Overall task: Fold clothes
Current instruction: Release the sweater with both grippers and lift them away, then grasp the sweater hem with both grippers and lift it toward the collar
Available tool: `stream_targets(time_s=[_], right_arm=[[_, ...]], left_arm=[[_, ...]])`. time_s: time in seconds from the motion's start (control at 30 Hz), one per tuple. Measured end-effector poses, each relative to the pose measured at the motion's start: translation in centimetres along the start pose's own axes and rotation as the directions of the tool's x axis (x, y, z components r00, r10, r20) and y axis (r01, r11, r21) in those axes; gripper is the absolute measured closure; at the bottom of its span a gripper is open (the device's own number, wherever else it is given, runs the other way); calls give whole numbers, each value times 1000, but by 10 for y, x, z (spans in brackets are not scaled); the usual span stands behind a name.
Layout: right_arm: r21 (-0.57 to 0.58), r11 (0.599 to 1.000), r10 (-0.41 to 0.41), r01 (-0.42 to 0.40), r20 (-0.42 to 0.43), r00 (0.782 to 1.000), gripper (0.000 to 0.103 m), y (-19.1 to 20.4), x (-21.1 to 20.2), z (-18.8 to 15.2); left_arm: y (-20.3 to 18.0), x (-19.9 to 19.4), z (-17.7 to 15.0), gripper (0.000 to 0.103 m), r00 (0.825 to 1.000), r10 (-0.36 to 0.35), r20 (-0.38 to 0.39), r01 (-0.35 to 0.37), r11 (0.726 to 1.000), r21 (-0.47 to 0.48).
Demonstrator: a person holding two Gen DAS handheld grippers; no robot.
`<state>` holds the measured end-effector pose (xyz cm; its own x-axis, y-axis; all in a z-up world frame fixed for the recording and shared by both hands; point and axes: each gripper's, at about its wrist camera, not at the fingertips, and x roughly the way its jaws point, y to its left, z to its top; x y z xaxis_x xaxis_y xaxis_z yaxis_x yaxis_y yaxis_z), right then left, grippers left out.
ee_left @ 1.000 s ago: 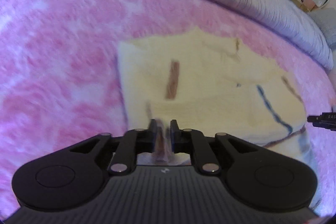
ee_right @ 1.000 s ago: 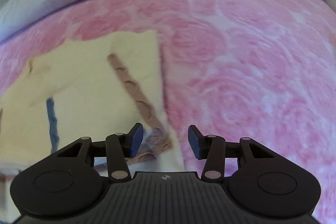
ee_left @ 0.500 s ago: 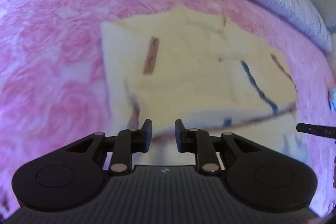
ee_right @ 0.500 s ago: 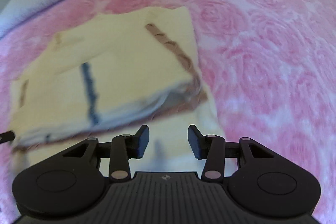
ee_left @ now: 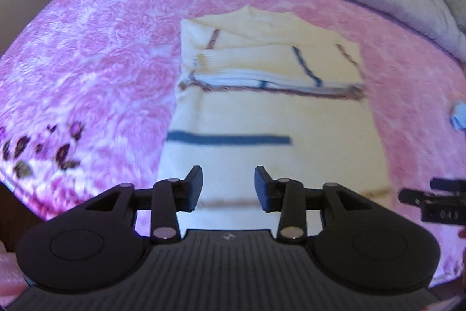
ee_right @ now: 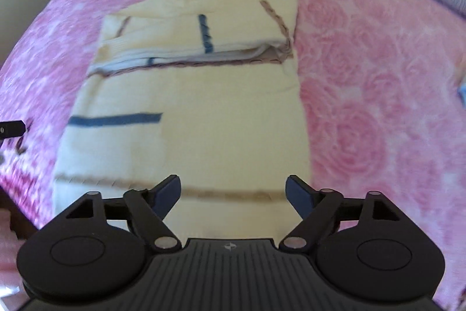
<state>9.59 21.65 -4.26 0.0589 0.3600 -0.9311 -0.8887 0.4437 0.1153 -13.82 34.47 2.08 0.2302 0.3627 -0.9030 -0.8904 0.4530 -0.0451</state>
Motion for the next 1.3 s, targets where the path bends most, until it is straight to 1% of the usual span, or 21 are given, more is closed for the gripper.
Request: stream_targets(time_s=[0.03,0.13,0.23,0.37,0.53,0.77,1.03,1.13,1.23,1.3], right_arm=[[-13,1000,-2,2,9,1000,15,2,-16,-5],[-45,999,7,-5,38,999,15,5,-49,-13],[-53,998,17,-13,64,998,15,7,-74,-19],[-66,998,24,-18,101,995,15,8,-99,-29],[-67,998,17,-10,94,995,15,3,-114,-46],[-58,998,10,-5,82,997,15,-7,-122,-66],[-61,998,29,-26,63,998,15,-11,-119,-76],[-64,997,38,-34,59,998,15,-13,-117,-78],[-56,997,59,-56,55,997,15,-20,-111,-82],[-41,996,85,-83,48,995,15,-28,-103,-86]], left_arm=[[-6,-16,-9,63,1000,12,5,-12,1000,-3],[-20,-46,-27,62,1000,20,17,-20,1000,8],[-27,-67,-39,62,999,15,40,-15,1000,10],[-35,-88,-51,61,998,20,65,-22,1000,22],[-42,-102,-62,60,997,27,75,-30,999,36],[-49,-107,-75,58,997,38,67,-42,998,55],[-49,-101,-86,58,998,49,37,-51,997,54],[-39,-92,-94,55,999,35,7,-35,998,45],[-13,-73,-110,54,998,43,-55,-42,999,7],[10,-55,-122,54,996,28,-89,-31,999,-33]])
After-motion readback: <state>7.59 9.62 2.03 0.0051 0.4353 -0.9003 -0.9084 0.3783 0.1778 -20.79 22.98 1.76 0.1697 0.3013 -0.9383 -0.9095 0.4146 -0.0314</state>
